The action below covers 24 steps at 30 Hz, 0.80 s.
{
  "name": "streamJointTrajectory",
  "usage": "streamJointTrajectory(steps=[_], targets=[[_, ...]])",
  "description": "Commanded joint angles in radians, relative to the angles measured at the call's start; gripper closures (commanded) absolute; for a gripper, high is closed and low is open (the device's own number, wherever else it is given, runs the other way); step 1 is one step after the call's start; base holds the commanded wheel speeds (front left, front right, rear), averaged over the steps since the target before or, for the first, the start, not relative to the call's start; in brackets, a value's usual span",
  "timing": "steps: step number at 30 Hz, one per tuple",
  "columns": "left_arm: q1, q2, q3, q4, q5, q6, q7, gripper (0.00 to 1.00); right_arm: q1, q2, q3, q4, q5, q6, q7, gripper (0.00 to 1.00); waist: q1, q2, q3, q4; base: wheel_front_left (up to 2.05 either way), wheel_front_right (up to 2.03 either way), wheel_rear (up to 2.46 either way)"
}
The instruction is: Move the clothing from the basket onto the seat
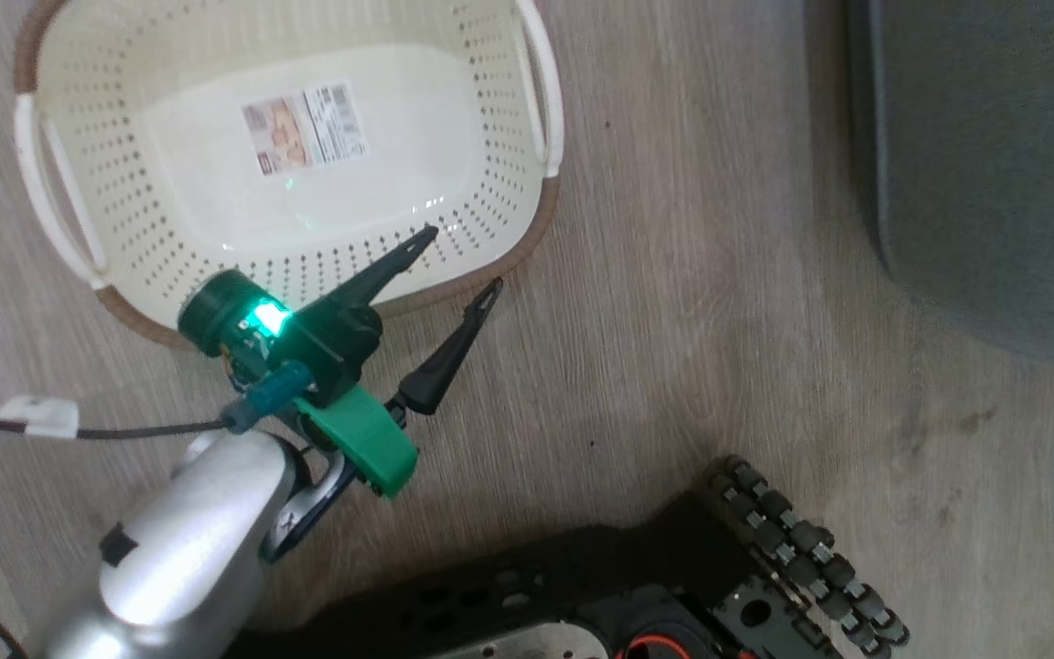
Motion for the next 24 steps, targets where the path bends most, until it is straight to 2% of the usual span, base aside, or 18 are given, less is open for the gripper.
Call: streamJointTrajectory(steps=[1, 3, 4, 5, 6, 7, 8, 12, 16, 20, 24], targets=[[0.012, 0.017, 0.028, -0.039, -0.005, 0.007, 0.003, 0.0, 0.022, -0.021, -0.016, -0.025, -0.007, 0.0, -0.007, 1.0, -0.0003, 0.0001, 0.039, 0.007, 0.0, 0.0, 0.0], [0.016, 0.028, 0.036, -0.054, -0.008, 0.017, 0.009, 0.0, 0.039, -0.001, -0.051, -0.01, -0.034, 0.0, -0.022, 1.0, -0.0003, 0.0001, 0.043, 0.004, 0.0, 0.0, 0.0], [0.019, 0.033, 0.041, -0.061, -0.011, 0.021, 0.011, 0.0, 0.044, 0.01, -0.066, -0.002, -0.042, 0.0, -0.027, 0.95, -0.0003, 0.0001, 0.043, 0.001, 0.0, 0.0, 0.0], [0.023, 0.04, 0.046, -0.066, -0.014, 0.025, 0.014, 0.0, 0.05, 0.02, -0.072, 0.006, -0.053, 0.0, -0.032, 0.82, -0.0003, 0.0001, 0.041, -0.004, 0.0, 0.0, 0.0], [0.028, 0.045, 0.049, -0.07, -0.016, 0.029, 0.016, 0.0, 0.055, 0.028, -0.078, 0.012, -0.06, 0.0, -0.037, 0.64, -0.0003, 0.0001, 0.036, -0.01, 0.0, 0.0, 0.0], [0.034, 0.05, 0.052, -0.073, -0.02, 0.033, 0.019, 0.0, 0.059, 0.035, -0.084, 0.02, -0.064, 0.0, -0.04, 0.19, -0.0003, 0.0001, 0.029, -0.016, 0.0, 0.0, 0.0], [0.039, 0.054, 0.055, -0.074, -0.023, 0.037, 0.023, 0.0, 0.065, 0.04, -0.083, 0.033, -0.071, 0.0, -0.04, 0.0, -0.0003, 0.0001, 0.02, -0.022, 0.0, 0.0, 0.0], [0.052, 0.063, 0.063, -0.085, -0.034, 0.05, 0.034, 0.0, 0.091, 0.036, -0.059, 0.069, -0.103, 0.0, -0.031, 0.0, -0.0003, 0.0001, -0.021, -0.052, 0.0, 0.0, 0.0], [0.059, 0.049, 0.056, -0.08, -0.047, 0.057, 0.047, 0.0, 0.14, 0.018, -0.004, 0.09, -0.118, 0.0, -0.004, 0.0, -0.0003, 0.0001, -0.087, -0.072, 0.0, 0.0, 0.0], [0.071, 0.022, 0.039, -0.049, -0.07, 0.054, 0.063, 0.0, 0.237, 0.008, 0.093, 0.096, -0.095, 0.0, 0.022, 0.0, -0.0003, 0.0001, -0.167, -0.078, 0.0, 0.0, 0.0], [0.087, -0.01, 0.037, 0.002, -0.096, 0.061, 0.05, 0.0, 0.374, 0.014, 0.206, 0.042, -0.031, 0.0, -0.001, 0.0, -0.0003, 0.0001, -0.263, -0.062, 0.0, 0.0, 0.0]])
